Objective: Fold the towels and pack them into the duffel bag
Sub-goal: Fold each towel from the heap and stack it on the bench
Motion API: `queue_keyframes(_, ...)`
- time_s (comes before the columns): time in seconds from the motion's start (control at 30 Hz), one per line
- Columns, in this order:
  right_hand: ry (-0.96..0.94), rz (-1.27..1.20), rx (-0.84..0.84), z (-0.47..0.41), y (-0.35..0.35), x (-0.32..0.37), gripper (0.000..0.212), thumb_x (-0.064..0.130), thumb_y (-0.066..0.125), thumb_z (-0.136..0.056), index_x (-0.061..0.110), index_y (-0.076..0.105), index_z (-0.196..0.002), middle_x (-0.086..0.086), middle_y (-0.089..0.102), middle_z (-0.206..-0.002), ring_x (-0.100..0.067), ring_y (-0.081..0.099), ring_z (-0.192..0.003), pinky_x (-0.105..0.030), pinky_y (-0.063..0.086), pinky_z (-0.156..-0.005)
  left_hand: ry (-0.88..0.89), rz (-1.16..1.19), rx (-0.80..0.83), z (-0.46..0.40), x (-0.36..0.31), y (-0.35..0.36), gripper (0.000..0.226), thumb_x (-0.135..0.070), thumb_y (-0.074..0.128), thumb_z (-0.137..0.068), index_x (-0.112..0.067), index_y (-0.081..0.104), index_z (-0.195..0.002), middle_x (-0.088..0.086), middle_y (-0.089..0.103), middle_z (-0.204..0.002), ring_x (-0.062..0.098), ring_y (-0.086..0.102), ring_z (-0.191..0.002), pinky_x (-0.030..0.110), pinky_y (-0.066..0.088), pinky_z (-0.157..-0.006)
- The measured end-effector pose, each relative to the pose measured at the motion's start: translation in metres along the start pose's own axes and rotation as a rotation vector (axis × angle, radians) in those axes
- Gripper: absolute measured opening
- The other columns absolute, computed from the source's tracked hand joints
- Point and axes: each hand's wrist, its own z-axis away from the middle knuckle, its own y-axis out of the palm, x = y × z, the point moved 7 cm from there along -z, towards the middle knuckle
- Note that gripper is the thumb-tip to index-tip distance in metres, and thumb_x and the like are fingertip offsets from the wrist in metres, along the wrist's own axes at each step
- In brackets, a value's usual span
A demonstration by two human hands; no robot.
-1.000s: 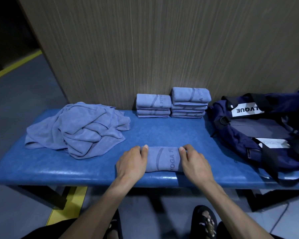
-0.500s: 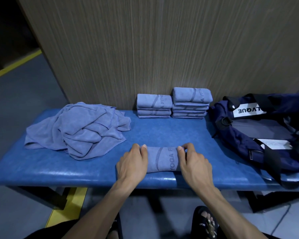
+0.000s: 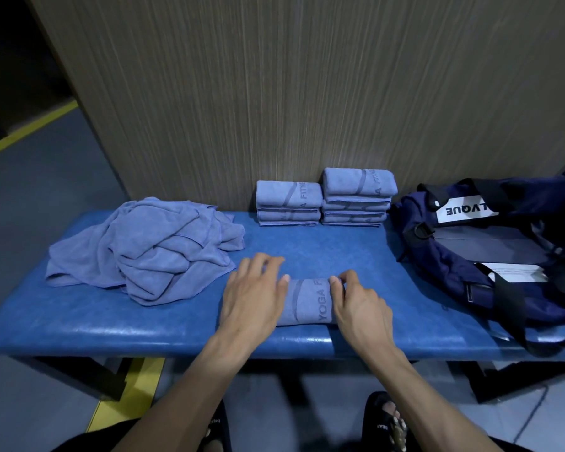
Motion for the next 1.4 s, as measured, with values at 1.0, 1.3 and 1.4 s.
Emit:
queue_keyframes(1.0,-0.196,-0.762,0.366,-0.016,-0.029,0.011,0.019,0.007,0.074,-0.087,0.01,0.064,-0.102,0.004,0.068,-0.088,-0.009,0.062,-0.079,-0.032,0.052,-0.076,-0.234,1.069,0.386,-0.023,0.031,-0.003,0.041,-0.038,0.074,-0.078,-0.013,0.063,-0.109,0.001,0.073,-0.099,0.01,0.067,-0.088,0.029,0.054,-0.079)
queue_keyframes(1.3,0.11,-1.217,0.466,-0.009,-0.014,0.02,0.035,0.024,0.069,-0.094,0.009,0.061,-0.124,-0.009,0.071,-0.102,-0.021,0.069,-0.082,-0.034,0.06,-0.062,-0.445,1.042,0.179,-0.024,0.029,0.003,0.039,-0.05,0.053,-0.1,-0.011,0.059,-0.096,0.003,0.062,-0.067,0.017,0.057,-0.055,0.033,0.046,-0.052)
queue_keyframes(1.4,0.071,-1.263,0.531,-0.007,-0.012,0.022,0.044,0.014,0.075,-0.086,0.008,0.059,-0.127,-0.005,0.072,-0.101,-0.019,0.069,-0.082,-0.03,0.058,-0.062,-0.419,0.976,0.166,-0.025,0.032,-0.004,0.047,-0.055,0.05,-0.099,-0.011,0.06,-0.09,0.002,0.059,-0.054,0.018,0.054,-0.048,0.032,0.043,-0.05)
